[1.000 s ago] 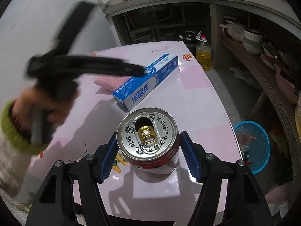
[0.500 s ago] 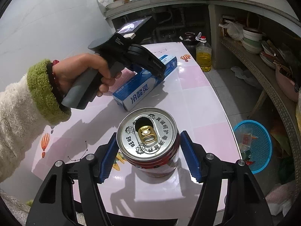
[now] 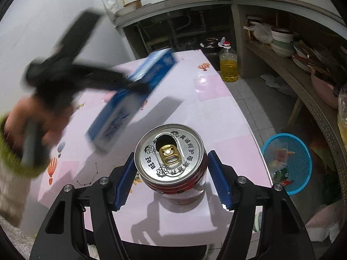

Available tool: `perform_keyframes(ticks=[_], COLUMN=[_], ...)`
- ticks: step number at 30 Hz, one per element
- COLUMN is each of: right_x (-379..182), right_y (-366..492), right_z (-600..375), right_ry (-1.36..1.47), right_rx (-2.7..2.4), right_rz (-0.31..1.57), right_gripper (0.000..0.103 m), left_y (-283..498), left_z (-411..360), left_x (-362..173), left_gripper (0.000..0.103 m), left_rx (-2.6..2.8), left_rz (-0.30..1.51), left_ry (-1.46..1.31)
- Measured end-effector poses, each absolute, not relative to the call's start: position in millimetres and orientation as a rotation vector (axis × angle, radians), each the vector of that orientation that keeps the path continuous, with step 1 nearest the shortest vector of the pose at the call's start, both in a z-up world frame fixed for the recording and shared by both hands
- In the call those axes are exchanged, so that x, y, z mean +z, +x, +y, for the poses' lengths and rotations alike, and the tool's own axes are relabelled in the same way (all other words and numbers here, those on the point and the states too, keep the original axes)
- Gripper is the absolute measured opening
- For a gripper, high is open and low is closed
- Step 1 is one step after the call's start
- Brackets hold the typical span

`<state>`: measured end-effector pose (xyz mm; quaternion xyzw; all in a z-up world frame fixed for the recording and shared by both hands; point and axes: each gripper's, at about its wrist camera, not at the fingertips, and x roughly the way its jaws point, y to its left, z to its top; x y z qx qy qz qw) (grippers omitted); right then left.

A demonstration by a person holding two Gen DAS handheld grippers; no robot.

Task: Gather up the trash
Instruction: 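Grasp the blue-and-white toothpaste box with the left gripper while the right gripper holds the red can, then lift the toothpaste box and red can above the table with both grippers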

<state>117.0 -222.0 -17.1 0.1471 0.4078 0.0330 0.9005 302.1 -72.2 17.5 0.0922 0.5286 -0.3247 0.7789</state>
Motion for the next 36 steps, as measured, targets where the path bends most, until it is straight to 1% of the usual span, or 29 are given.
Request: perform_keyframes(ticks=[3,7,15,16,17,20,21,27,30,36], right_x=[-17,-19,-19,-19,-19,-19,-19,-18,-18,-20], right_y=[115,115,115,116,116,115,115,120,122,124], right_z=[-228,-230,-224,-224,-223,-220,-220,-218,-217,-221], right_ry=[0.311,0.315,0.305,0.303,0.300,0.283,0.279,0.254,0.261,0.296], right_rx=[0.055,0.049,0.043,0.042,0.041,0.046,0.047,0.052,0.056,0.058], right_rz=[0.840,0.838,0.836,0.836,0.838,0.842,0.844,0.861,0.869,0.882], right_gripper=[0.064,0.064,0.064,0.064,0.064,0.064,0.064,0.065,0.066,0.067], left_y=[269,245,223,223,223,216,214,206,204,207], left_z=[-39,-3,10,10,12,15,16,22,23,21], left_x=[9,-4,-32,-33,-33,-34,-35,-43,-45,-47], left_gripper=[0.045,0.046,0.046,0.048,0.053,0.062,0.062,0.062,0.060,0.051], left_rx=[-0.665,-0.599,-0.530,-0.526,-0.524,-0.528,-0.523,-0.499,-0.495,-0.509], left_rz=[1.166,1.195,1.217,1.221,1.225,1.227,1.229,1.228,1.226,1.229], left_ry=[0.137,0.070,0.083,0.083,0.083,0.092,0.099,0.122,0.130,0.126])
